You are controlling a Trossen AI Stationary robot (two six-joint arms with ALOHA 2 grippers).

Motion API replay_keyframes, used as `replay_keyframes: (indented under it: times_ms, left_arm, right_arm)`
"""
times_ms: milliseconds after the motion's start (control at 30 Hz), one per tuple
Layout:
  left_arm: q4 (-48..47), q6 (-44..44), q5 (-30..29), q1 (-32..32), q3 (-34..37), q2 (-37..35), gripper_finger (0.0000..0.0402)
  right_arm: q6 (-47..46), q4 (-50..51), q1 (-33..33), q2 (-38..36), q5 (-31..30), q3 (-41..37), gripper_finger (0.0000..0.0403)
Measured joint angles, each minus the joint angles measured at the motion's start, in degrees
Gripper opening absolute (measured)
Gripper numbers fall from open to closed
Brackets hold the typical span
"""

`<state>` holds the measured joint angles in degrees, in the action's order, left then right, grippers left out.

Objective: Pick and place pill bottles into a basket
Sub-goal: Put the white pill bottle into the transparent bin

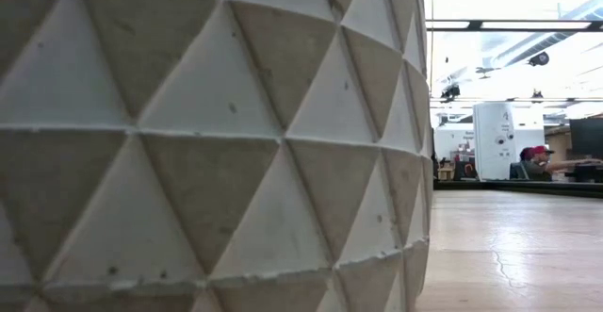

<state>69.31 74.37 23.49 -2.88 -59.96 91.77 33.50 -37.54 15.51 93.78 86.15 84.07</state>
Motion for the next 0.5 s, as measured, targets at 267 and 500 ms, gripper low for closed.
replay_keyframes:
  times_ms: [267, 500]
  left_arm:
    - [0.16, 0.2, -0.07, -0.02, -0.44, 0.68, 0.0224]
    - [0.07, 0.34, -0.09, -0.02, -0.44, 0.68, 0.0224]
  right_arm:
    - [-0.12, 0.33, 0.0, 0.04, 0.94, -0.09, 0.0134]
    - [0.17, 0.52, 0.0, 0.04, 0.94, -0.09, 0.0134]
